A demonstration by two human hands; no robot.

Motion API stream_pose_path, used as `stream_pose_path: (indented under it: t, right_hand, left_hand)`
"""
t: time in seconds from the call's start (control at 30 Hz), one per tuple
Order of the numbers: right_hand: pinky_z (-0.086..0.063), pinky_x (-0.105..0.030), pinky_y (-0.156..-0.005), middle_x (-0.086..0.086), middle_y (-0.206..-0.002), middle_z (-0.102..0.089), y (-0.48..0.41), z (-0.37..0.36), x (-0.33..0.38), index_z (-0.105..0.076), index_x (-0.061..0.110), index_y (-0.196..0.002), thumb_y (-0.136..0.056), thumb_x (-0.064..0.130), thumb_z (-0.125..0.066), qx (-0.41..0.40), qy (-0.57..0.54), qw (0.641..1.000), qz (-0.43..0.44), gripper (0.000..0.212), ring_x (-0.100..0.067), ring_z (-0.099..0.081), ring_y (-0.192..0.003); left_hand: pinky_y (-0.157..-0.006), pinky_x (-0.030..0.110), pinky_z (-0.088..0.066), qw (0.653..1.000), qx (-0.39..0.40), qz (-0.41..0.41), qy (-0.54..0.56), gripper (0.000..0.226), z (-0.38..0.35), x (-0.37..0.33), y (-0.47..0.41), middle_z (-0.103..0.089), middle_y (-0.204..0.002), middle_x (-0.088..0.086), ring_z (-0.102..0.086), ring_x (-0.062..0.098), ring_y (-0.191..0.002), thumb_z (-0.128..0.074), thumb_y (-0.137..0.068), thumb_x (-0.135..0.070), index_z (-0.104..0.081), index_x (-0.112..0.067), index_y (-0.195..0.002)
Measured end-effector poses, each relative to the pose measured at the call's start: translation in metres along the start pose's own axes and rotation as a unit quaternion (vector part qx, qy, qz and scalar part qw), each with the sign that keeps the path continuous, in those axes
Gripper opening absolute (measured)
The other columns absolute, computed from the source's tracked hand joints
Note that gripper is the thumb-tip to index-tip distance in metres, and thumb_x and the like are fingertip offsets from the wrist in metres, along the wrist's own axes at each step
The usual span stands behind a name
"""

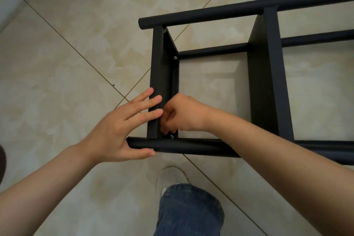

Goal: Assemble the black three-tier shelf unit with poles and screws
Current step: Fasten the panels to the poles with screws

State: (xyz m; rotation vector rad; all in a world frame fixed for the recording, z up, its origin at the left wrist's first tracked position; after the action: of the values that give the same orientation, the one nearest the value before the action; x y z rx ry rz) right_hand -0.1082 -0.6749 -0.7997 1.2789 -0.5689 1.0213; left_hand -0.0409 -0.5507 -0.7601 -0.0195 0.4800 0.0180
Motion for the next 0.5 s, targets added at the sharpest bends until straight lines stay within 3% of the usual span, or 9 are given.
stream_pose_path:
  t: [0.1,0.23,0.37,0.5]
  right_hand:
    - [-0.051,-0.018,-0.058,-0.002,-0.067,-0.066,-0.007,-0.006,-0.001,-0.067,0.011,-0.071,-0.082,0.01,-0.072,0.005,0.013,1.0,-0.003,0.013,-0.014,-0.063,-0.064]
    - [-0.055,-0.023,-0.068,-0.001,-0.069,-0.068,-0.004,-0.011,-0.008,-0.074,0.004,-0.084,-0.085,0.002,-0.068,0.04,-0.091,0.995,-0.005,0.006,-0.009,-0.063,-0.064]
    - [-0.056,-0.019,-0.068,0.01,-0.059,-0.067,-0.002,-0.011,-0.009,-0.073,0.009,-0.082,-0.087,0.004,-0.069,0.051,-0.124,0.991,-0.003,0.008,-0.001,-0.064,-0.06]
    - [-0.057,-0.026,-0.079,0.006,-0.068,-0.07,-0.001,-0.01,-0.011,-0.075,0.008,-0.087,-0.087,0.005,-0.07,0.064,-0.163,0.985,-0.008,0.006,-0.003,-0.066,-0.069]
  left_hand:
    - [-0.12,0.038,-0.033,1.0,-0.001,-0.001,0.007,0.077,-0.001,0.001,0.0,-0.043,-0.156,0.014,-0.028,0.034,-0.152,-0.067,-0.089,-0.06,-0.047,-0.011,-0.145]
    - [-0.12,0.038,-0.034,1.0,-0.005,0.003,0.013,0.076,-0.002,0.001,0.0,-0.043,-0.155,0.014,-0.028,0.034,-0.152,-0.066,-0.088,-0.061,-0.046,-0.013,-0.144]
    - [-0.121,0.035,-0.032,1.0,-0.005,0.006,0.014,0.077,-0.001,0.002,0.001,-0.042,-0.156,0.012,-0.027,0.032,-0.153,-0.065,-0.089,-0.062,-0.046,-0.014,-0.145]
    - [-0.121,0.034,-0.032,1.0,-0.005,0.009,0.018,0.076,-0.002,0.001,0.0,-0.042,-0.156,0.012,-0.027,0.032,-0.153,-0.065,-0.089,-0.061,-0.046,-0.013,-0.145]
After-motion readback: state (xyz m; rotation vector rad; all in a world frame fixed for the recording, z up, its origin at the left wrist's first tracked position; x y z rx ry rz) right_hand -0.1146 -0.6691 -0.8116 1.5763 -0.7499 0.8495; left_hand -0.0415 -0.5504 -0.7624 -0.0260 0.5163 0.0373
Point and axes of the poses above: each hand's wrist, its own y-axis away from the middle knuckle, its own z-axis out of the back of the hand, x = y × z, the point moved 6 cm from there along -y, towards the middle knuckle
